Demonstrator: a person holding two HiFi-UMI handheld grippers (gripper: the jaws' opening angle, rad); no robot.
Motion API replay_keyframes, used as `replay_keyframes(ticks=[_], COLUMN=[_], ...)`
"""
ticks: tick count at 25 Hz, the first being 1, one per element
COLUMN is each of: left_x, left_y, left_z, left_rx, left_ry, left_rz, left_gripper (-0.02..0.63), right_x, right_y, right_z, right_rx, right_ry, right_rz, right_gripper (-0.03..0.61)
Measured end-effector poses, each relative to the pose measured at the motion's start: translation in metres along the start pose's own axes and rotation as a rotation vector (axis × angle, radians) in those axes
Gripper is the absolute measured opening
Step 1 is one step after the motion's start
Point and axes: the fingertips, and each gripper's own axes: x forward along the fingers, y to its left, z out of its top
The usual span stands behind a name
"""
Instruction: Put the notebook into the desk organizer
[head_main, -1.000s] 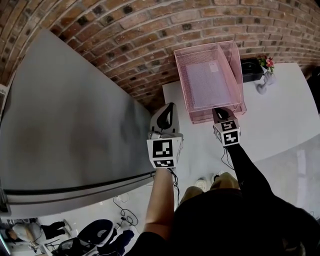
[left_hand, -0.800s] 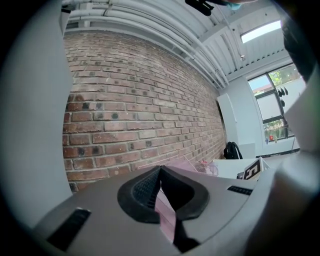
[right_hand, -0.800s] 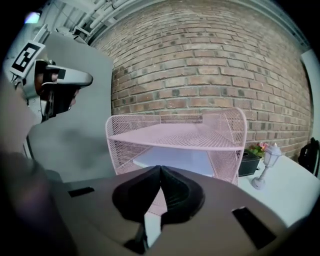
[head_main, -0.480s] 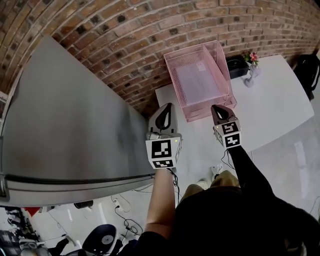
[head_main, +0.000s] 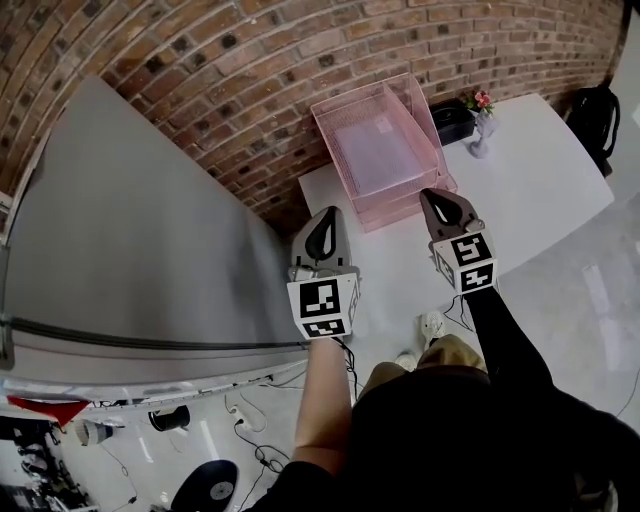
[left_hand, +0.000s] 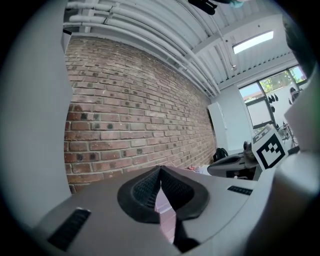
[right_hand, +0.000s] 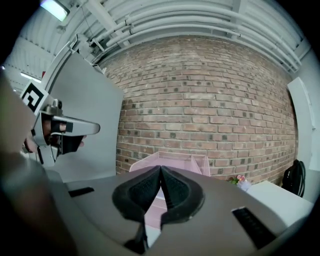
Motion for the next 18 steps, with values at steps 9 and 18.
replay_keyframes(ticks=[9, 18], left_x=[-0.017, -0.023], left_y=[-0.012, -0.016], left_z=[0.002, 0.008], left_rx=[0.011, 0.01], left_ry=[-0.016, -0.033], left_rz=[-0.027, -0.045], left_gripper=[0.015, 0.015], right_x=[-0.032, -0.048], right_y=[0.009, 0.016], right_z=[0.026, 0.043], right_rx=[-0.026, -0.059], right_ry=[-0.057, -0.086], right_rz=[-0.03, -0.024], right_gripper=[0.022, 0.02])
